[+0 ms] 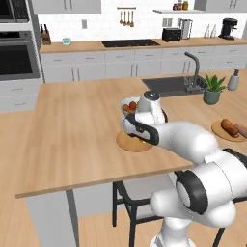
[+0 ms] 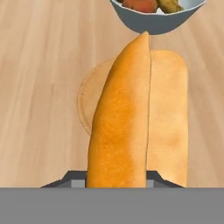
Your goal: Place one bun and one sausage from the bowl on each plate.
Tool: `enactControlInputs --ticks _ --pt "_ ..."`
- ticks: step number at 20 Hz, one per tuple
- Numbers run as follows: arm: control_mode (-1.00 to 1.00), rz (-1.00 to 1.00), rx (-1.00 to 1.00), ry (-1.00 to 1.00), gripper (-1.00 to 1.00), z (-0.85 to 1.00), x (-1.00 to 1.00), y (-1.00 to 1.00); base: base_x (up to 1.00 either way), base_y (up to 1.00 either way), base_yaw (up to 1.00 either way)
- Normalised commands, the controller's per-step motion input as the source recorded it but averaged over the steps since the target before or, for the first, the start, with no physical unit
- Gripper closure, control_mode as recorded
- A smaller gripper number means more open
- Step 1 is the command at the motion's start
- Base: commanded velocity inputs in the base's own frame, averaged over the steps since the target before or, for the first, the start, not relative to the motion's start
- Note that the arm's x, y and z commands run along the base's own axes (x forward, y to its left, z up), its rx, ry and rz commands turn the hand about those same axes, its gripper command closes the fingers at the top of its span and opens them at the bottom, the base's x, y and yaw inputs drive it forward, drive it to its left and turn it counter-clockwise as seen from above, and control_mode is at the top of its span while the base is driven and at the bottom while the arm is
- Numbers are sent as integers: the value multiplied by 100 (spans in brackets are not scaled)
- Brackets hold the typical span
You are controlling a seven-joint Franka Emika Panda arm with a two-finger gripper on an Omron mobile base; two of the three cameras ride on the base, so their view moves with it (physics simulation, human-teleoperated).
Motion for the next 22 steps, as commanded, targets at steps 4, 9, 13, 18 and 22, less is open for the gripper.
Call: enactControlInputs --ticks 4,9,13,18,22 --pt "-100 1 0 12 100 -48 99 21 0 0 0" --pt "-100 0 0 6 100 -59 56 7 0 0 0" --pt "-100 -1 0 0 100 -44 3 0 0 0 0" --pt "-100 0 0 0 100 -30 0 0 0 0 0" --pt "-100 0 0 -1 -100 -15 2 -1 0 0 0"
